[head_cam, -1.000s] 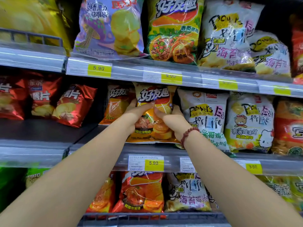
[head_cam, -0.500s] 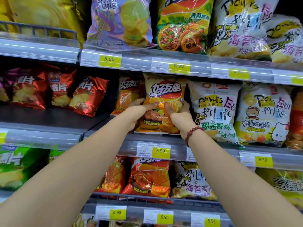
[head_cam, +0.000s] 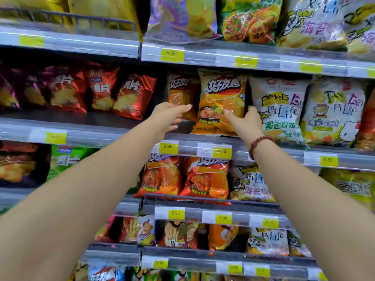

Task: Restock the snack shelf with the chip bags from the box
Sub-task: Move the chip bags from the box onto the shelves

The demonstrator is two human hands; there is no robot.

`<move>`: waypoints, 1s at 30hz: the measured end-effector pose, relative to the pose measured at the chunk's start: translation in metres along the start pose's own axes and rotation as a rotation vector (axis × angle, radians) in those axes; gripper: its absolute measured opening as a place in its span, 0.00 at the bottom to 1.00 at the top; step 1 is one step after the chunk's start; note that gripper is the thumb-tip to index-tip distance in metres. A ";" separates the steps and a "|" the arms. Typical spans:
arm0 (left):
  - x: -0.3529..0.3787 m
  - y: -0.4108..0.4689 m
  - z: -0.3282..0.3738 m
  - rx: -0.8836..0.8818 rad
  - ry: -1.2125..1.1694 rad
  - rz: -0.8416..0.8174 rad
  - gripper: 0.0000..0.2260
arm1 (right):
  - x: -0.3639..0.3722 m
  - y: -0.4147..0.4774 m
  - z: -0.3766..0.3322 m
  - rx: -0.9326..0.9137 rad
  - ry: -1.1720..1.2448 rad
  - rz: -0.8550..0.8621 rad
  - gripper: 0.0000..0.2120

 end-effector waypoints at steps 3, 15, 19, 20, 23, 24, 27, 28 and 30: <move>-0.018 -0.029 0.004 0.012 -0.004 -0.058 0.12 | -0.004 -0.033 -0.002 0.022 0.054 0.067 0.37; -0.095 -0.130 -0.156 -0.325 -0.015 -0.274 0.06 | 0.097 -0.213 0.077 0.217 -0.027 -0.081 0.23; -0.117 -0.169 -0.258 -0.528 0.056 -0.271 0.06 | 0.159 -0.285 0.156 0.373 -0.076 -0.289 0.24; -0.123 -0.178 -0.283 -0.577 0.071 -0.267 0.05 | 0.172 -0.301 0.175 0.414 -0.093 -0.336 0.24; -0.138 -0.204 -0.362 -0.702 0.111 -0.256 0.05 | 0.211 -0.345 0.233 0.504 -0.123 -0.442 0.24; -0.141 -0.213 -0.391 -0.745 0.125 -0.232 0.04 | 0.222 -0.361 0.254 0.539 -0.130 -0.476 0.24; -0.151 -0.249 -0.464 -0.869 0.111 -0.145 0.03 | 0.247 -0.411 0.308 0.649 -0.139 -0.602 0.23; -0.152 -0.263 -0.492 -0.905 0.102 -0.146 0.04 | 0.254 -0.426 0.328 0.679 -0.138 -0.627 0.22; -0.156 -0.291 -0.542 -0.974 0.112 -0.169 0.09 | 0.263 -0.453 0.369 0.741 -0.150 -0.638 0.21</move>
Point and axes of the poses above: each hand's wrist, its own y-axis towards the middle knuckle, its own x-axis out of the palm, z = x × y, the point moved 8 cm from there along y, towards the middle knuckle, and after that the axes turned 8 degrees about -y, right-handed, at the moved point
